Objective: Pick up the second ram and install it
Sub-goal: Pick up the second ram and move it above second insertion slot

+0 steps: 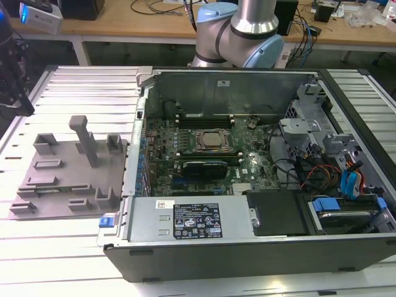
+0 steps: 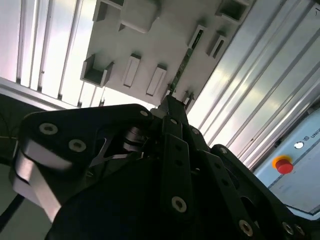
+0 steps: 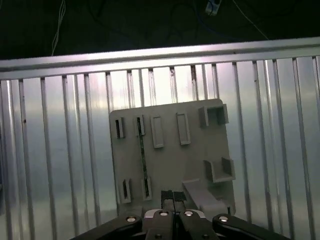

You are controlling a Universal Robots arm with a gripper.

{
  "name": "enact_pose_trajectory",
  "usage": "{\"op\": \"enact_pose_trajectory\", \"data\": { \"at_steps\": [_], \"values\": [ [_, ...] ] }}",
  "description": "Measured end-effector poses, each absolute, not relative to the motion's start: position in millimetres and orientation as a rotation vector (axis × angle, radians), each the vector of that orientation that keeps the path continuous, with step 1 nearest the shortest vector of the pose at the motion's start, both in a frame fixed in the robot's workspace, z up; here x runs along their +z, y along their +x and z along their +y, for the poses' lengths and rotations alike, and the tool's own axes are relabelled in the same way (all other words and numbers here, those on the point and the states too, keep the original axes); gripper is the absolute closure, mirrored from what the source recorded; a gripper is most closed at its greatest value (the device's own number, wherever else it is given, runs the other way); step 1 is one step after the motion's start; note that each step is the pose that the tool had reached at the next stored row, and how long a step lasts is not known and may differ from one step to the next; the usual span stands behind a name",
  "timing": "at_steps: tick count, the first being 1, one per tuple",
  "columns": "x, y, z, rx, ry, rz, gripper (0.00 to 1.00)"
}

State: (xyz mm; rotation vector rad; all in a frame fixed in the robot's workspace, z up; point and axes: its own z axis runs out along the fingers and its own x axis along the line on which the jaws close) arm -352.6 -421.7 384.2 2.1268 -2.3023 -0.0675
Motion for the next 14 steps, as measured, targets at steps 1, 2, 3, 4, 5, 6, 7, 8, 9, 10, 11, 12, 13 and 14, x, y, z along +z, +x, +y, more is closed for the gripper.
{"op": "enact_pose_trajectory", "data": {
  "at_steps": [1,2,3,4,5,6,7,8,9,10,11,12,13,14],
  "values": [
    [384.2,-352.6,-421.7,-0.067,2.144,-2.285,0.92],
    [384.2,-352.6,-421.7,-0.067,2.152,-2.278,0.92],
    [384.1,-352.6,-421.7,-0.067,2.162,-2.268,0.92],
    [384.1,-352.6,-421.7,-0.067,2.178,-2.253,0.92],
    [384.2,-352.6,-421.7,-0.067,2.194,-2.236,0.92],
    [384.2,-352.6,-421.7,-0.067,2.202,-2.228,0.92],
    [384.2,-352.6,-421.7,-0.067,2.21,-2.221,0.92],
    [384.2,-352.6,-421.7,-0.067,2.224,-2.206,0.92],
    [384.1,-352.6,-421.7,-0.067,2.244,-2.185,0.92],
    [384.2,-352.6,-421.7,-0.067,2.255,-2.173,0.92],
    [384.2,-352.6,-421.7,-0.067,2.268,-2.16,0.92],
    [384.2,-352.6,-421.7,-0.067,2.275,-2.152,0.92],
    [384.2,-352.6,-421.7,-0.066,2.286,-2.14,0.92],
    [384.2,-352.6,-421.7,-0.066,2.296,-2.129,0.92]
  ]
}}
